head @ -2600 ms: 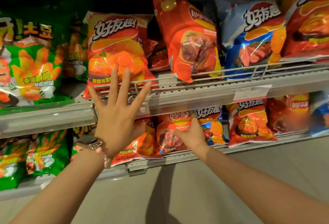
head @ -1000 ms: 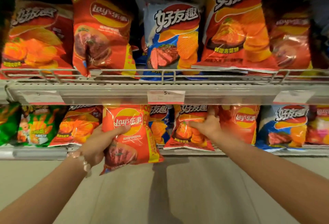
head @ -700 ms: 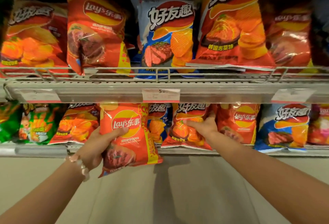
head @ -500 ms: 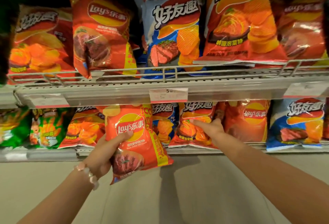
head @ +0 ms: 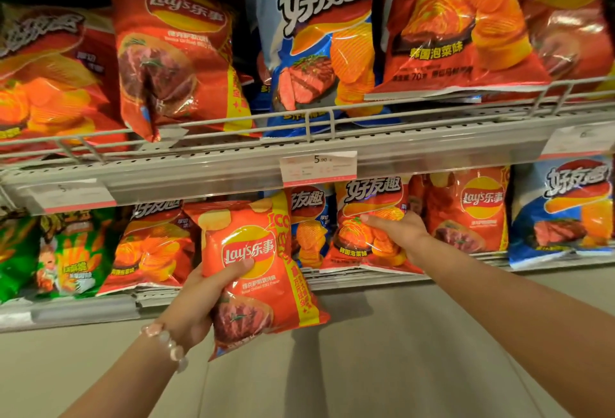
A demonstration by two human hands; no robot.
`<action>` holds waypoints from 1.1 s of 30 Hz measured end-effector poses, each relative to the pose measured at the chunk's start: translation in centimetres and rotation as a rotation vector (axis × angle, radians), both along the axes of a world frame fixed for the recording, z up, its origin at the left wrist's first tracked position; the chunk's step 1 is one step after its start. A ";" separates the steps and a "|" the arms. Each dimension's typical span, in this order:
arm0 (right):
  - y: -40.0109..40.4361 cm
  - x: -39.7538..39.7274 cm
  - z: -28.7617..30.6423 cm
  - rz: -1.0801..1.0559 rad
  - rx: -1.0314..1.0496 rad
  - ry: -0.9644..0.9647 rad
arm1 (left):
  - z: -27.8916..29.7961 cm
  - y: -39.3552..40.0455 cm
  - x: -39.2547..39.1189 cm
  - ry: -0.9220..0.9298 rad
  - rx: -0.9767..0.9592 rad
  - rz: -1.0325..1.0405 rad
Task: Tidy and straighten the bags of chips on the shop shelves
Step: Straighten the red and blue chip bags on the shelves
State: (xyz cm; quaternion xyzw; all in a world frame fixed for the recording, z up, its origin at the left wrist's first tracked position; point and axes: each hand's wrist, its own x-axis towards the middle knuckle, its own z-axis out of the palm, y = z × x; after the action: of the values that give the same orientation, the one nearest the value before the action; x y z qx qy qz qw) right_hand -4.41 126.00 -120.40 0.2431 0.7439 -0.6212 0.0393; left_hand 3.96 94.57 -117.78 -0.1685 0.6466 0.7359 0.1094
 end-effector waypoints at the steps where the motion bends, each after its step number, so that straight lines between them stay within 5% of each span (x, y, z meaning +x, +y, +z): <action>1: 0.0 0.0 0.0 -0.013 0.017 0.012 | -0.1 -0.1 0.0 0.005 0.002 0.005; 13: -0.4 3.4 1.8 0.069 -0.215 0.030 | 0.3 -1.7 1.8 0.039 0.040 0.073; 33: -24.1 0.9 4.3 0.162 0.167 0.132 | 1.8 -16.1 5.1 0.134 0.013 0.232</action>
State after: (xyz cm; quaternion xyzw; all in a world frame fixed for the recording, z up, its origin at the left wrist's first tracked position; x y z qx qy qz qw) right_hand -3.50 101.90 -116.07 0.1433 0.8111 -0.5668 0.0198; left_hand 9.08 78.44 -116.00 -0.1917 0.6239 0.7573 -0.0190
